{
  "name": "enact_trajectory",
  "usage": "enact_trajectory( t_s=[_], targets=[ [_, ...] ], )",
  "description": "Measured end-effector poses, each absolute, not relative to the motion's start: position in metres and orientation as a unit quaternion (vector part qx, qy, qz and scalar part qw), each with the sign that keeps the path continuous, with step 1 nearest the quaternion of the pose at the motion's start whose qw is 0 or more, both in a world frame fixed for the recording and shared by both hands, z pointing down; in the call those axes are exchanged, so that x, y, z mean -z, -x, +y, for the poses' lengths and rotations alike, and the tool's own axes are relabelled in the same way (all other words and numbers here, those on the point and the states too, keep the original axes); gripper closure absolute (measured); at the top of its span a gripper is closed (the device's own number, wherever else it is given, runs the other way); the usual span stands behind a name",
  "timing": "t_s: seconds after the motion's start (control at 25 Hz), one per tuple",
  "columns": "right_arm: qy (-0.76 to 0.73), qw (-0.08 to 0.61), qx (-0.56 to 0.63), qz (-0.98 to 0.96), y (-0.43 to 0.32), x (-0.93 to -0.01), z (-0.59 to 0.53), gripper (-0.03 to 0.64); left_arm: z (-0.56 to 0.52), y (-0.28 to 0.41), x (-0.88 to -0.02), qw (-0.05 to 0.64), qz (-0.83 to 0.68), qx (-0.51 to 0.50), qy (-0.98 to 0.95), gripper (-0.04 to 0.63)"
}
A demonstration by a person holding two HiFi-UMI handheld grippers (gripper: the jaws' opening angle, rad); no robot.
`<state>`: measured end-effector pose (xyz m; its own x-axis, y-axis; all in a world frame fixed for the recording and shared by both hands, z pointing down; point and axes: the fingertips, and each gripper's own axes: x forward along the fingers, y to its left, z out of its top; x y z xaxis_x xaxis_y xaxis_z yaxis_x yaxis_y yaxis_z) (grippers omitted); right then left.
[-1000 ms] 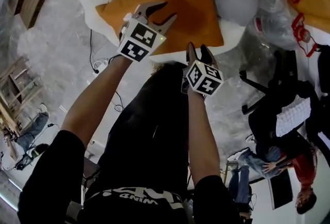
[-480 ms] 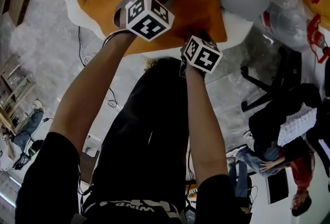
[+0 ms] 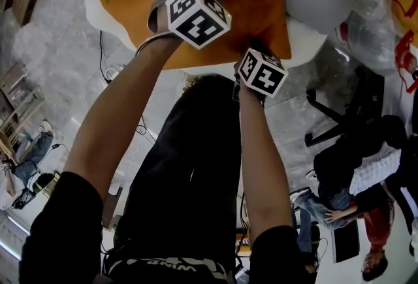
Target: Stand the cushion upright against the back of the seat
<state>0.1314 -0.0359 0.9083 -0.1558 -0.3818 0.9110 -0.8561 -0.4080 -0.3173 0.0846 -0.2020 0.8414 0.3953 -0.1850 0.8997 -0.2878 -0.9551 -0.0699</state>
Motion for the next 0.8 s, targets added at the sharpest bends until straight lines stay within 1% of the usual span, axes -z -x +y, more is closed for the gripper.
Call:
enact_trajectory(
  t_s=[0.12, 0.2, 0.32, 0.48, 0.8],
  targets=[
    [-0.619, 0.208, -0.562, -0.508, -0.13, -0.908, -0.037, 0.568, -0.199, -0.085, -0.84, 0.065, -0.141, -0.527, -0.835, 0.577],
    [-0.626, 0.203, -0.552, -0.512, -0.13, -0.906, -0.037, 0.587, -0.198, -0.086, -0.837, 0.085, -0.137, -0.518, -0.84, 0.581],
    [-0.643, 0.179, -0.536, -0.517, -0.129, -0.897, -0.035, 0.591, -0.196, -0.083, -0.826, 0.116, -0.124, -0.502, -0.848, 0.584],
    [-0.652, 0.141, -0.538, -0.515, -0.129, -0.886, -0.03, 0.591, -0.192, -0.08, -0.813, 0.122, -0.117, -0.491, -0.855, 0.584],
    [-0.656, 0.122, -0.519, -0.534, -0.12, -0.862, -0.025, 0.591, -0.187, -0.067, -0.788, 0.139, -0.13, -0.47, -0.862, 0.584]
  ],
)
